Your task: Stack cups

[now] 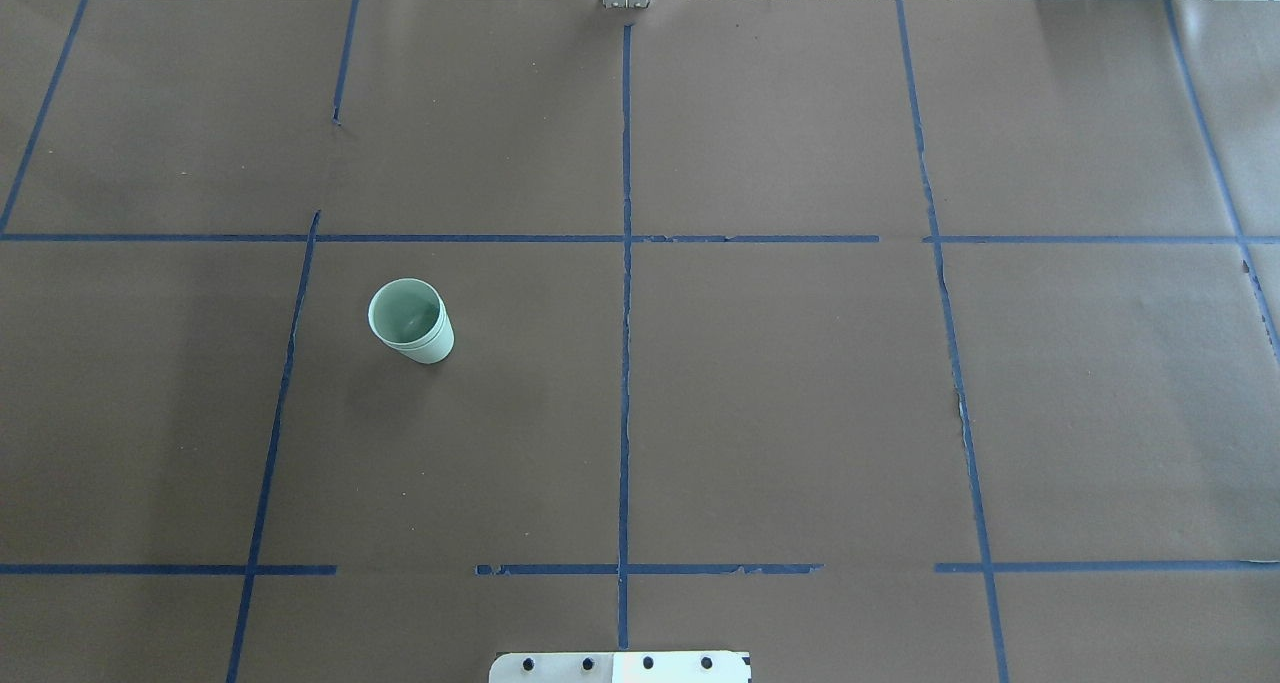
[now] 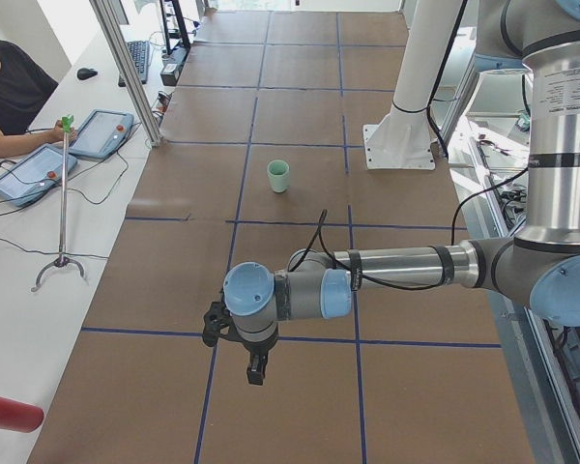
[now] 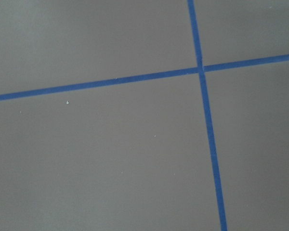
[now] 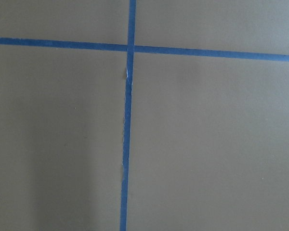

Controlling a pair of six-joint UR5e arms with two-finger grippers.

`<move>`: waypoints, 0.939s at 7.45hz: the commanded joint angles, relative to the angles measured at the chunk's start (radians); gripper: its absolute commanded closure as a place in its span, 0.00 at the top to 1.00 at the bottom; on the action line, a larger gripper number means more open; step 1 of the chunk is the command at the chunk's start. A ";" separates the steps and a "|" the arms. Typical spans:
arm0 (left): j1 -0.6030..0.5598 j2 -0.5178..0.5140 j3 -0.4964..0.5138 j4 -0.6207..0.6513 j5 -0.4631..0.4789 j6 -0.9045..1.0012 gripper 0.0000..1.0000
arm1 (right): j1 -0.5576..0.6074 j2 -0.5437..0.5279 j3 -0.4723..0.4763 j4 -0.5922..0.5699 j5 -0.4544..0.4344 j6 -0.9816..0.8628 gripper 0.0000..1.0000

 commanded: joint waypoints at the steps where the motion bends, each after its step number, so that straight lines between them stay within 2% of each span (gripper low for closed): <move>1: 0.000 -0.008 -0.024 0.005 -0.005 -0.081 1.00 | 0.000 -0.001 0.000 0.000 0.000 0.000 1.00; 3: 0.004 0.001 -0.079 0.003 -0.008 -0.200 1.00 | 0.000 -0.001 0.000 0.000 0.000 0.000 1.00; 7: 0.029 -0.002 -0.081 -0.006 -0.008 -0.204 1.00 | 0.000 -0.001 0.000 0.000 0.000 0.000 1.00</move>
